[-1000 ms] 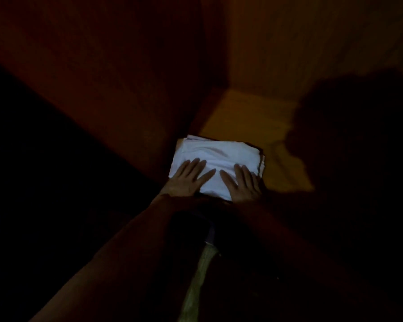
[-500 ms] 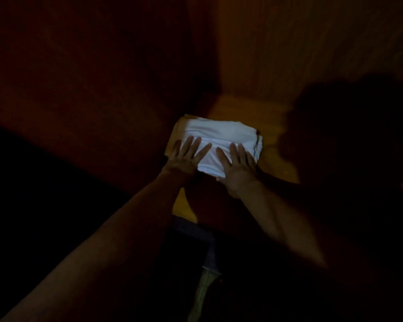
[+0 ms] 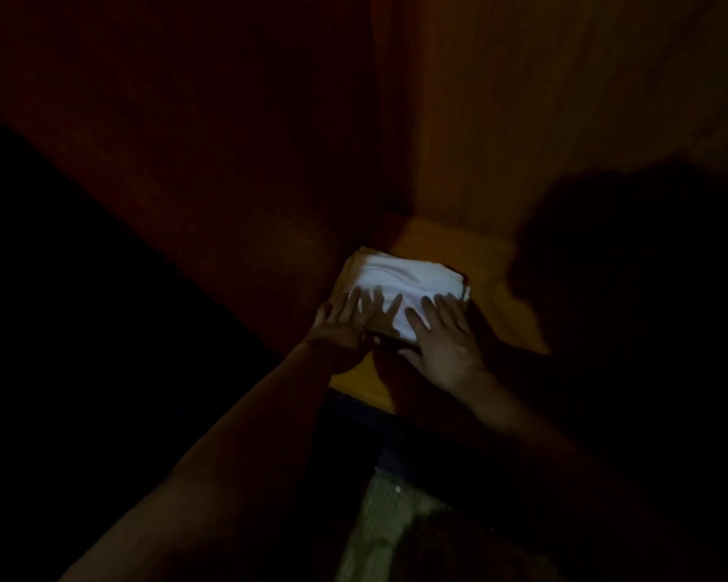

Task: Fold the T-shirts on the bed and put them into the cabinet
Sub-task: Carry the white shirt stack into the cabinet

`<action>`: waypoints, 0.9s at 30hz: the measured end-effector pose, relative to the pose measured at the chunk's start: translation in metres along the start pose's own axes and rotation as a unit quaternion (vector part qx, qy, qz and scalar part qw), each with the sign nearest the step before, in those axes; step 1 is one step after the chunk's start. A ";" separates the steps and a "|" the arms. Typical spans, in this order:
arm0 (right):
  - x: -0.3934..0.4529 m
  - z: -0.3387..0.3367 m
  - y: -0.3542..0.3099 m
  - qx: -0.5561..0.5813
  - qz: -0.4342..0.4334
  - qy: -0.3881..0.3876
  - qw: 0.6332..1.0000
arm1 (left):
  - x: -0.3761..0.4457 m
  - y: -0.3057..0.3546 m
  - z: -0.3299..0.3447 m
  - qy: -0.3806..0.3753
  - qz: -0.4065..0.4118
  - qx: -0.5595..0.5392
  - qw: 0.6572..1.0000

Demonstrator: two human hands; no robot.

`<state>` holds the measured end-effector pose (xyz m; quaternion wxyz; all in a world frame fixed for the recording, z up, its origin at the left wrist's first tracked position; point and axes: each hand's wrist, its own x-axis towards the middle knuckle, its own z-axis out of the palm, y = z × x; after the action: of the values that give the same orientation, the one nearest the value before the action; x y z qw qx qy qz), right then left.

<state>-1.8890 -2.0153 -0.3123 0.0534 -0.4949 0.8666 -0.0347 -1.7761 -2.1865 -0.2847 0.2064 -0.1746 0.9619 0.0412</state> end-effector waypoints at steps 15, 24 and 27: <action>-0.136 -0.450 -0.133 0.034 0.048 0.018 0.998 | -0.313 0.014 -0.352 0.083 -0.019 -0.065 0.994; -0.230 -0.651 -0.184 0.066 0.116 0.118 0.984 | -0.462 0.050 -0.534 0.201 0.043 -0.129 0.970; -0.284 -0.695 -0.198 0.069 0.154 0.133 0.977 | -0.511 0.072 -0.570 0.210 0.098 -0.146 0.962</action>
<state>-1.6654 -1.8663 0.4162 -0.0238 -0.3416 0.9273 -0.1511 -1.5837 -2.0421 0.4460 -0.0329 -0.1126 0.9796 0.1631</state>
